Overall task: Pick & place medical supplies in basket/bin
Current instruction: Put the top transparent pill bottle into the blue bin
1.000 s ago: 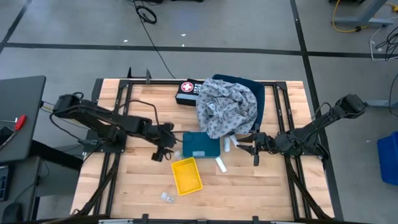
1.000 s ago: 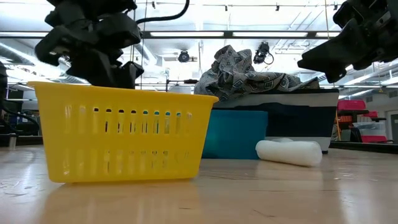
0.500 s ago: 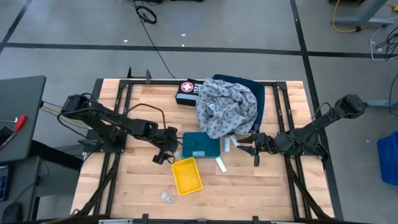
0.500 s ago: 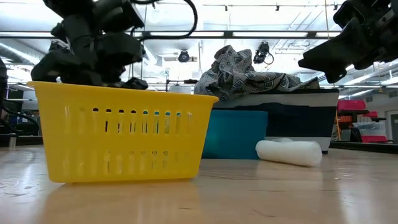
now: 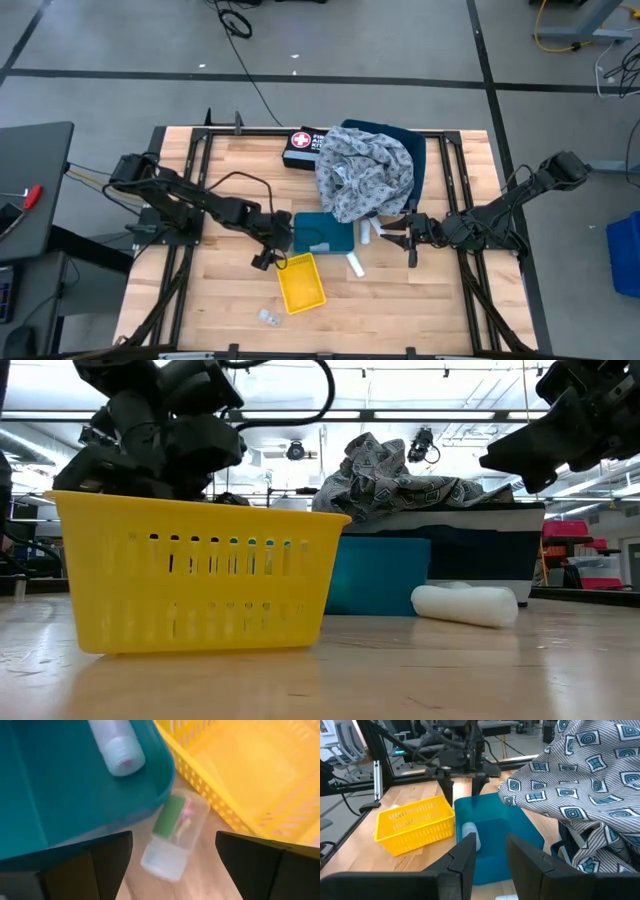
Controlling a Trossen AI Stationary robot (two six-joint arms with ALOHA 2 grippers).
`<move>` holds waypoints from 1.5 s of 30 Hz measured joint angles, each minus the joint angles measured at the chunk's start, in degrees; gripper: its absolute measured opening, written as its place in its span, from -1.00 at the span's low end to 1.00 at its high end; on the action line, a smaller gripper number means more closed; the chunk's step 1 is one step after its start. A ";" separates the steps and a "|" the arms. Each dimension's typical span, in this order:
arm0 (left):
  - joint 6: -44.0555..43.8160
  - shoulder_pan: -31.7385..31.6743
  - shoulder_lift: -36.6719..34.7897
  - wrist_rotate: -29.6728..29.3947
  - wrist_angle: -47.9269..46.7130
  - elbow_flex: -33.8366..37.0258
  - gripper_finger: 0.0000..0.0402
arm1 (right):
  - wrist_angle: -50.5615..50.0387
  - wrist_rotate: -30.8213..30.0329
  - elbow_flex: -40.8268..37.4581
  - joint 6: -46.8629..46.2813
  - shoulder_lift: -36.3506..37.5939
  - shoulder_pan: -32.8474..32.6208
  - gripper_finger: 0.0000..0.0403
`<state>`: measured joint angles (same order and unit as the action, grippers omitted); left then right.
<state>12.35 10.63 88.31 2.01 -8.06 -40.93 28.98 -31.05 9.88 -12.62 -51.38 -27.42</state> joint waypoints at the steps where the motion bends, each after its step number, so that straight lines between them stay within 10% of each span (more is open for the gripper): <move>1: 0.01 0.09 0.54 0.05 -0.18 -0.20 0.45 | 0.03 0.00 -0.01 -0.03 0.00 0.00 -0.43; 14: -0.82 0.63 4.81 -3.19 -0.83 -1.81 0.34 | -0.05 0.00 -0.01 -0.02 -0.02 0.02 -0.43; 24: -3.21 0.66 4.67 -8.21 -6.94 -1.92 -0.28 | -0.05 -0.02 -0.02 -0.17 -0.02 0.00 -0.43; 45: -9.58 1.88 -3.32 -11.13 -14.04 -1.71 -0.28 | -0.10 0.27 0.00 -0.02 -0.01 -0.02 -0.43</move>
<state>2.76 12.51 84.99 -9.12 -22.10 -42.63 28.88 -30.78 9.88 -12.64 -51.38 -27.44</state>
